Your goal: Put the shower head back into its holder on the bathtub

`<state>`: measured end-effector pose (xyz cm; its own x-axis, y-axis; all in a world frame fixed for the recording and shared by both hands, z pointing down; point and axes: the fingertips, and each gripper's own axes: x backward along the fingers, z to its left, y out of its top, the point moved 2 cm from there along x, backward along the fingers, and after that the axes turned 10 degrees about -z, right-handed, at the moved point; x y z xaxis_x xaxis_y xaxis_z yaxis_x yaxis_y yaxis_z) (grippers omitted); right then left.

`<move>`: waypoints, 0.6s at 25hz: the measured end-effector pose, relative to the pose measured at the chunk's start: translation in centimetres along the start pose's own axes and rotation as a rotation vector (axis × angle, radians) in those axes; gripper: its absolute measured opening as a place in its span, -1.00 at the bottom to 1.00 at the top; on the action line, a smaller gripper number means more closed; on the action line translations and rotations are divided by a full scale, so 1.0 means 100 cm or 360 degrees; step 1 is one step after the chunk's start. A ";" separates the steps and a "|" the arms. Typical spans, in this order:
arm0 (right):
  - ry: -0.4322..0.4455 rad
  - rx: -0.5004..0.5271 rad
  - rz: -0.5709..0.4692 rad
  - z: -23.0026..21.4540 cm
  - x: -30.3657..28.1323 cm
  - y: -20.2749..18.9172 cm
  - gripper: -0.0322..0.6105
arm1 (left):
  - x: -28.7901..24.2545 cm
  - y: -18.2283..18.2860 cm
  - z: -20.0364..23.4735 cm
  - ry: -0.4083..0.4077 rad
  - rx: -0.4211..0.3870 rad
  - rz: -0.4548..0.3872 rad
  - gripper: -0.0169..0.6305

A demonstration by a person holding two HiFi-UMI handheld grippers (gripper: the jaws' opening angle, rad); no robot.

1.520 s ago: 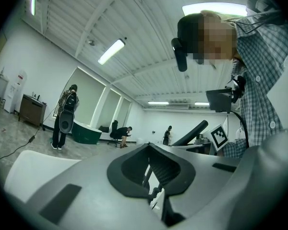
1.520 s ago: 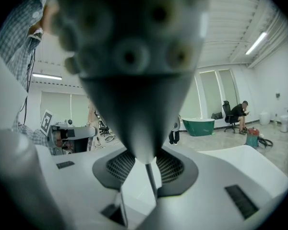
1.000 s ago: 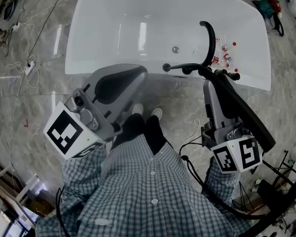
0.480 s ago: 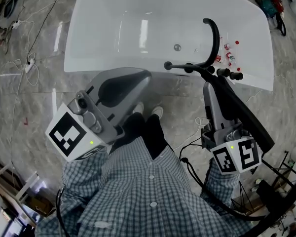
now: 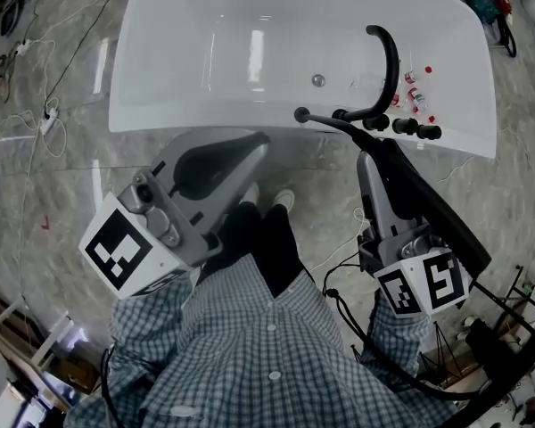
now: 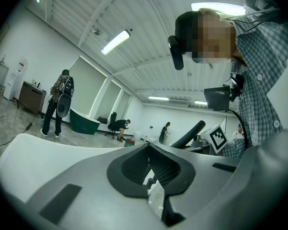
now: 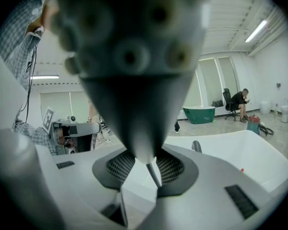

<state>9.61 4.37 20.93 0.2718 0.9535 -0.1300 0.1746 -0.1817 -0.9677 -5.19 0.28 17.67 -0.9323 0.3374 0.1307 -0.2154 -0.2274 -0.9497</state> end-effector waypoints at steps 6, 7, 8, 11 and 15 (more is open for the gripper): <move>-0.0023 -0.0036 -0.0005 -0.008 -0.006 -0.012 -0.48 | 0.001 -0.017 0.004 0.0028 0.0036 0.0018 -0.92; -0.0022 -0.0055 0.0000 -0.009 -0.006 -0.017 -0.48 | 0.001 -0.020 0.006 0.0032 0.0042 0.0021 -0.92; -0.0021 -0.0067 0.0013 -0.010 -0.007 -0.022 -0.48 | 0.001 -0.023 0.006 0.0033 0.0048 0.0024 -0.92; -0.0020 -0.0035 0.0041 -0.012 -0.010 -0.027 -0.48 | -0.001 -0.032 0.006 0.0031 0.0064 0.0035 -0.92; -0.0015 -0.0048 0.0065 -0.013 -0.013 -0.034 -0.48 | -0.003 -0.039 0.010 0.0034 0.0085 0.0045 -0.92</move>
<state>9.90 3.41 24.71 0.2706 0.9473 -0.1713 0.1922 -0.2275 -0.9546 -4.40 0.18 21.67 -0.9318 0.3497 0.0973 -0.2049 -0.2856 -0.9362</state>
